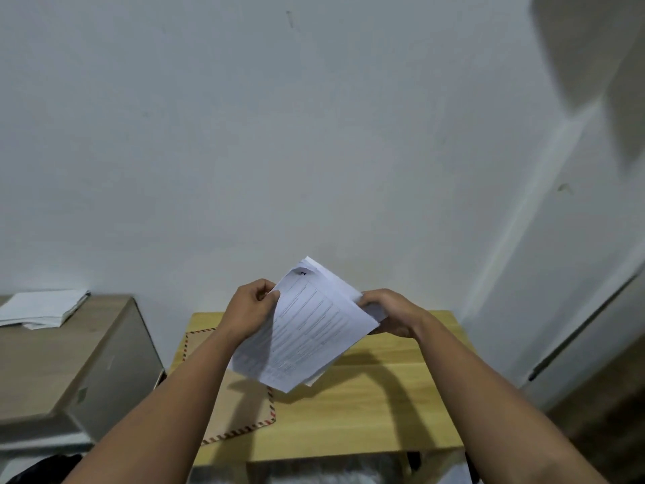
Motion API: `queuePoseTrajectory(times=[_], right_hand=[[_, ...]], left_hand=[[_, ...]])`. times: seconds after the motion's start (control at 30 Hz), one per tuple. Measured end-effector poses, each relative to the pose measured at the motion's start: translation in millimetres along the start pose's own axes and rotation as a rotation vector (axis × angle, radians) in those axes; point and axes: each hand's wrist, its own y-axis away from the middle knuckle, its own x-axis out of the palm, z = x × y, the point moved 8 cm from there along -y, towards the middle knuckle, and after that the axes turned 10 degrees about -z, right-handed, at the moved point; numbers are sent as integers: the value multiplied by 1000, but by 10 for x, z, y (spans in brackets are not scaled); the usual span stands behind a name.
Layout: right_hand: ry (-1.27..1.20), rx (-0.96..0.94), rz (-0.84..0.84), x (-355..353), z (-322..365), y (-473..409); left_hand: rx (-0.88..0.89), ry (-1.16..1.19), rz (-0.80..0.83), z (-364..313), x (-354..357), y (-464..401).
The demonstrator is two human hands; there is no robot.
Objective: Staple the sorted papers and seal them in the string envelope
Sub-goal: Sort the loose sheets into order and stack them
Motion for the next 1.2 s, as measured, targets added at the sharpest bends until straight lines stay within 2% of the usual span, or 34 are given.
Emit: queuePoseTrajectory(times=[0.17, 0.37, 0.57, 0.73, 0.83, 0.93, 1.07, 1.2], right_hand=[[46, -64, -2, 9, 125, 36], [436, -387, -60, 234, 520, 20], [432, -522, -42, 428, 731, 43], [455, -519, -37, 414, 744, -6], [403, -442, -84, 255, 640, -80], [275, -335, -166, -41, 388, -152], [-60, -169, -280, -438, -106, -256], [-127, -76, -291, -599, -504, -399]], left_hand=[[-4, -22, -18, -11, -32, -39], [33, -77, -33, -12, -20, -67], [11, -18, 16, -14, 64, -18], [59, -84, 90, 16, 199, -63], [54, -93, 56, 60, 299, -131], [-19, -94, -11, 195, 408, -205], [-139, -59, -56, 393, 711, -289], [-283, 60, -8, 501, 1175, -313]])
